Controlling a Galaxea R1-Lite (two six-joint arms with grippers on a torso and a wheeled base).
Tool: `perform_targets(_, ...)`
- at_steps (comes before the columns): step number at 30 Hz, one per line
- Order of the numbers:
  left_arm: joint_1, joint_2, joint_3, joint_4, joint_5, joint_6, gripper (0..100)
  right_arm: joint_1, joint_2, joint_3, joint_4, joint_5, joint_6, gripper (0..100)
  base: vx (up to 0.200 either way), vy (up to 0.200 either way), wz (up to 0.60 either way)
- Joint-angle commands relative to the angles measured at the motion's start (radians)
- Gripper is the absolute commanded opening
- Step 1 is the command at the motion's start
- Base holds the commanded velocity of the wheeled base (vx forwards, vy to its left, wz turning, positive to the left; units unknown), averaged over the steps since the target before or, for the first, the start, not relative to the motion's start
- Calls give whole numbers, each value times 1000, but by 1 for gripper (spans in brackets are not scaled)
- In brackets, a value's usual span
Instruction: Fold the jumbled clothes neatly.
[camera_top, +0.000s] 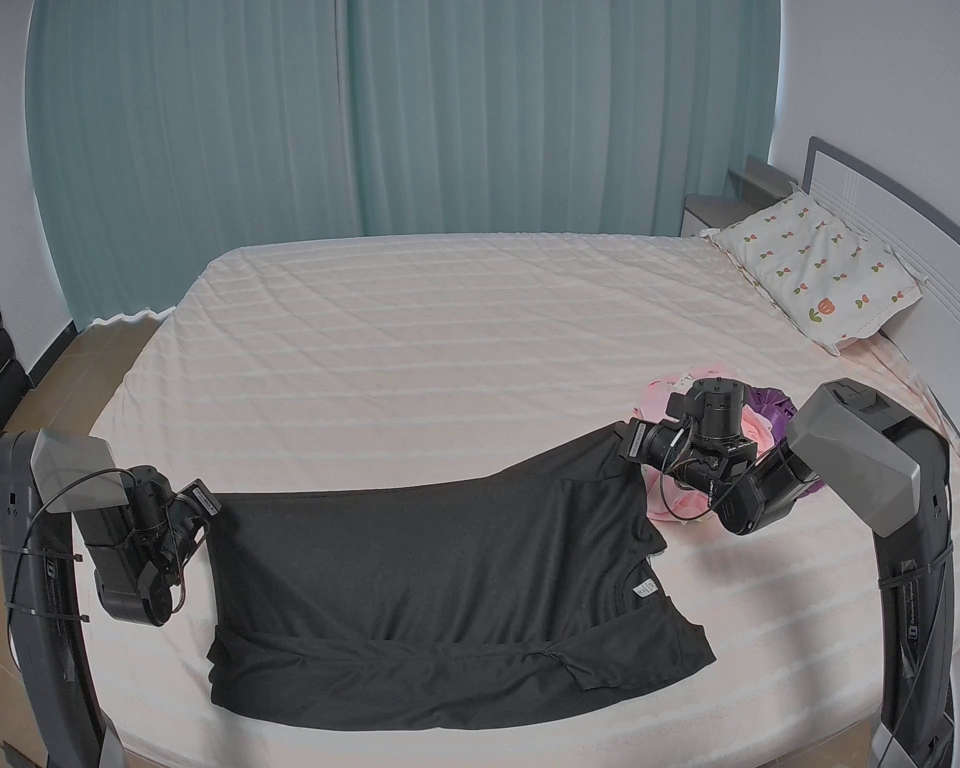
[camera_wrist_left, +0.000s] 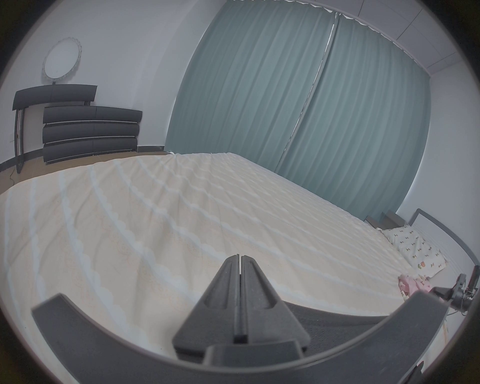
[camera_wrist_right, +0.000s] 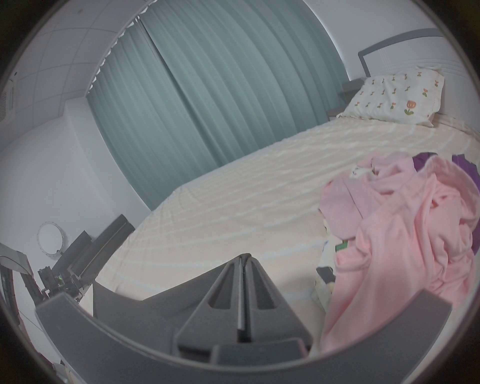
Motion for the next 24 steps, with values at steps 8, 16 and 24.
perform_targets(8, 14, -62, 41, -18, 5, 1, 0, -2, -3, 16, -40, -3, 4, 0, 0, 0, 0)
perform_targets(16, 23, -80, 46, -18, 5, 1, 0, 4, 15, 17, -48, -4, 2, 0, 0, 0, 0)
perform_targets(24, 34, -80, 48, -18, 3, 1, 0, -1, -16, 44, -78, -1, 5, 0, 0, 0, 0)
